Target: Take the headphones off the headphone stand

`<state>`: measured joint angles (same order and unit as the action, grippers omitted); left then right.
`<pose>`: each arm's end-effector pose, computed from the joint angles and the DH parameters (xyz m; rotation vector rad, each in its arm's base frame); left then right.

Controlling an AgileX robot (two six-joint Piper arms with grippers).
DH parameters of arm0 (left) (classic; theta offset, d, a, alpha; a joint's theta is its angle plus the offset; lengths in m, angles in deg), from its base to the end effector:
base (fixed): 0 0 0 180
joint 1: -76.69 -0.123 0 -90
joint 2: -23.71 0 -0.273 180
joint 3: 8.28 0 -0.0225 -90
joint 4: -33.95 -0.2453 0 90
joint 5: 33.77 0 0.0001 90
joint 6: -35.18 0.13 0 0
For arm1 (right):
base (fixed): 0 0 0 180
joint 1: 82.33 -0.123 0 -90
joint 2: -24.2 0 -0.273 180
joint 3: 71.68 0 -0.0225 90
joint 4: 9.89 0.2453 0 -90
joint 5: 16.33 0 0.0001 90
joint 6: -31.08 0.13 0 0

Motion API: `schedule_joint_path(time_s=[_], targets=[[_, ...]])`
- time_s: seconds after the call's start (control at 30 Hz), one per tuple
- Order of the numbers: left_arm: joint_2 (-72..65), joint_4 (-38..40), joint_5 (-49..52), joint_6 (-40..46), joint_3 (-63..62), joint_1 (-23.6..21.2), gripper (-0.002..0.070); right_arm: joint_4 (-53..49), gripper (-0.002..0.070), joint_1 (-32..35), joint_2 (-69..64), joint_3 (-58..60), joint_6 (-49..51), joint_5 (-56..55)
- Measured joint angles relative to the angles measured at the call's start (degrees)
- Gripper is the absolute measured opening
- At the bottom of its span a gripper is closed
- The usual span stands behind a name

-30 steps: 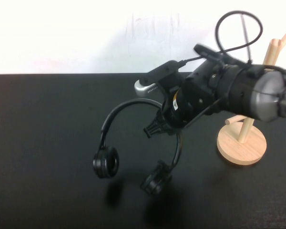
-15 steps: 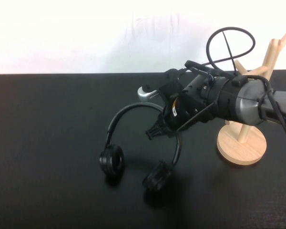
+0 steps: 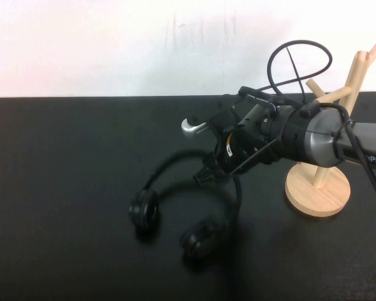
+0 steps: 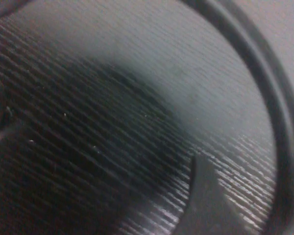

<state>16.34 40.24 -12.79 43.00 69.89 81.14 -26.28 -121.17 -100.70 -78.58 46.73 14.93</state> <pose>0.0960 -0.0126 0.1627 0.1308 1.8528 -0.0668 0.3632 0.2680 0.1422 -0.7712 2.4531 0.0750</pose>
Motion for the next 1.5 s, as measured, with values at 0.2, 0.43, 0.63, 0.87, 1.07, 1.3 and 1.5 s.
schedule_joint_path(time_s=[0.2, 0.43, 0.63, 0.87, 1.07, 1.3, 1.5], targets=[[0.0, 0.0, 0.0, 0.0, 0.0, 0.0, -0.0004, -1.55, 0.0373, 0.0, 0.0, 0.0, 2.11, 0.13], [0.0, 0.0, 0.0, 0.0, 0.0, 0.0, -0.0004, -1.29, 0.0342, -0.68, 2.4, 0.0, 2.33, 5.02], [0.0, 0.0, 0.0, 0.0, 0.0, 0.0, -0.0004, -1.64, 0.0174, -4.59, 10.05, 0.0, 2.33, 9.46], [0.0, 0.0, 0.0, 0.0, 0.0, 0.0, -0.0004, -2.34, 0.0007, -8.29, 18.22, 0.0, 2.33, 18.94], [0.0, 0.0, 0.0, 0.0, 0.0, 0.0, -0.0004, -2.34, -0.0006, -9.04, 26.82, 0.0, 2.33, 27.02], [0.0, 0.0, 0.0, 0.0, 0.0, 0.0, -0.0004, -3.67, -0.0008, -9.15, 33.29, 0.0, 2.33, 36.22], [0.0, 0.0, 0.0, 0.0, 0.0, 0.0, -0.0004, -6.43, -0.0008, -9.17, 33.47, 0.0, 2.33, 39.4]])
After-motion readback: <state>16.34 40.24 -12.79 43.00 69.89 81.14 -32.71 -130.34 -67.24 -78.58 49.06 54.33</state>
